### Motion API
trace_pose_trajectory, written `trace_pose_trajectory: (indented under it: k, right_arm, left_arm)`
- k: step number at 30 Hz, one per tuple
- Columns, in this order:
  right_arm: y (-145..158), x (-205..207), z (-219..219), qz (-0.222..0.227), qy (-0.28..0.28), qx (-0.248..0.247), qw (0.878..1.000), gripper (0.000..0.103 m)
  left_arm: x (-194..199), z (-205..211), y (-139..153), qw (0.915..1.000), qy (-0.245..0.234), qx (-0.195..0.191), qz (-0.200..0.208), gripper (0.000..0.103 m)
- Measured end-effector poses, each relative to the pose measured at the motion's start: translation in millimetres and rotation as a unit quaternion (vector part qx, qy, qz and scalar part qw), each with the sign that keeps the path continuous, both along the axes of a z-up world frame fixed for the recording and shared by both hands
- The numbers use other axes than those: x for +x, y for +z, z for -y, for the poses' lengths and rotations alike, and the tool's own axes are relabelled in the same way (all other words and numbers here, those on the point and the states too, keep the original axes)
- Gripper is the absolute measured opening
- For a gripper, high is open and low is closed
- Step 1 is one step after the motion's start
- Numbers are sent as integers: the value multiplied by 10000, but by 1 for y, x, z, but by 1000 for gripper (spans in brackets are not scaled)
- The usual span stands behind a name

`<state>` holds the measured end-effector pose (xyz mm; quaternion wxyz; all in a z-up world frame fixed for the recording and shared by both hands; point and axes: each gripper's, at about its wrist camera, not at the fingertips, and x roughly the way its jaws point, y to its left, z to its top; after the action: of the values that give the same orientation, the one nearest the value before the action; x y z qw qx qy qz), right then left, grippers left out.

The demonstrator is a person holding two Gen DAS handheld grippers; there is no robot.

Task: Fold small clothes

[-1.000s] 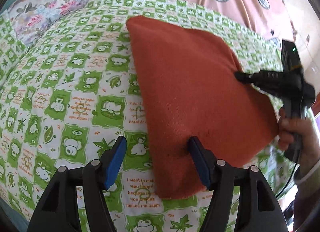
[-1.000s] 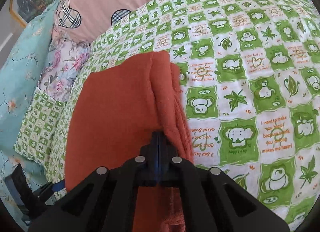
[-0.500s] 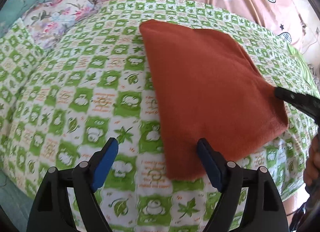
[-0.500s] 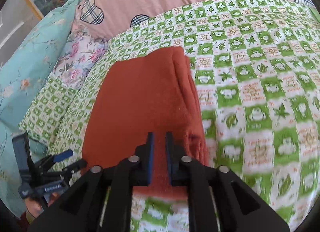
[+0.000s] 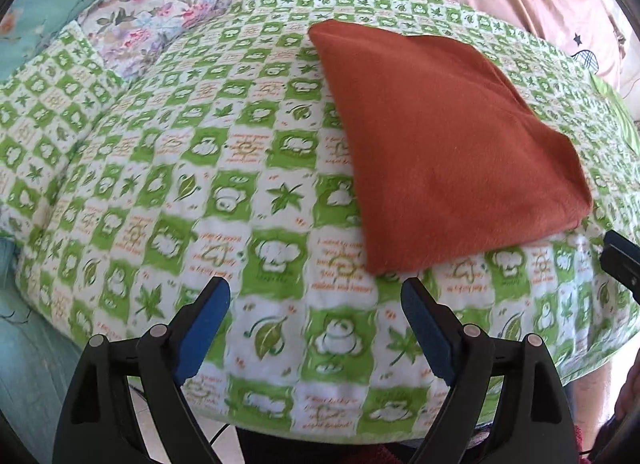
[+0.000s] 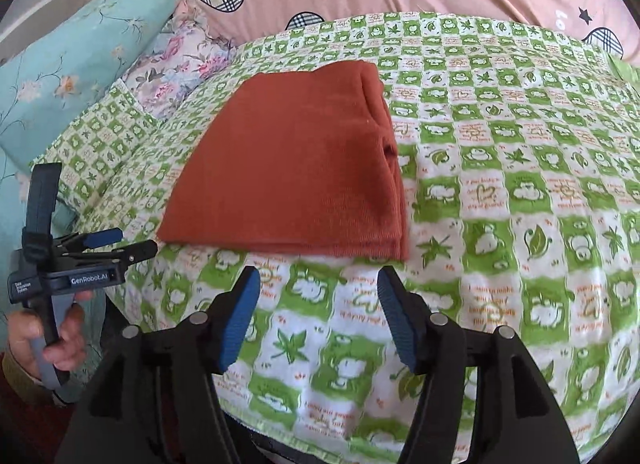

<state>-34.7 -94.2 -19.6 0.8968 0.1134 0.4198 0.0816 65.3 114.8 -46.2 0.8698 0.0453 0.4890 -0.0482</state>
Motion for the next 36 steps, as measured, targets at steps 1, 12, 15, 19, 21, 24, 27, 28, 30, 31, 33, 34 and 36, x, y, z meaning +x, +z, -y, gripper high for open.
trace_pose_trajectory:
  k: [1, 12, 15, 19, 21, 24, 27, 28, 30, 31, 33, 34, 36]
  right_arm:
    - [0, -1, 0, -7, 8, -16, 10000, 67]
    - [5, -7, -21, 43, 267, -155, 9995, 80]
    - [7, -6, -23, 54, 314, -206, 9993, 82]
    - [11, -5, -24, 91, 338, -235, 9991, 84]
    - [12, -3, -22, 85, 362, -205, 9991, 86]
    - [12, 2, -24, 55, 387, -235, 9990, 87]
    - [10, 8, -24, 11, 431, -218, 9988, 89]
    - [8, 11, -23, -6, 450, -232, 9987, 89]
    - [7, 16, -24, -43, 456, -276, 9986, 93]
    - [6, 20, -24, -65, 464, -290, 9985, 94]
    - [6, 26, -23, -93, 459, -283, 9985, 96]
    - [5, 28, -23, -98, 457, -284, 9985, 97]
    - [7, 34, -22, -88, 451, -311, 9985, 98]
  left_arm:
    - [-2, -2, 0, 10000, 5, -2, 12, 88]
    - [-18, -7, 14, 9990, 104, 232, 356, 91]
    - [-23, -6, 21, 9981, 112, 351, 500, 93]
    - [-27, -5, 27, 9969, 93, 425, 654, 99]
    - [-29, -4, 30, 9959, 86, 492, 757, 102]
    - [-28, -1, 32, 9949, 69, 573, 829, 102]
    - [-23, 0, 31, 9949, 37, 593, 811, 102]
    - [-20, 0, 30, 9950, 32, 593, 798, 102]
    - [-16, 0, 28, 9952, 25, 600, 773, 102]
    - [-13, 1, 27, 9952, 30, 609, 770, 102]
    - [-8, 1, 27, 9952, 48, 603, 772, 102]
    - [-6, 0, 26, 9953, 51, 595, 766, 102]
    - [0, 1, 26, 9955, 66, 572, 750, 102]
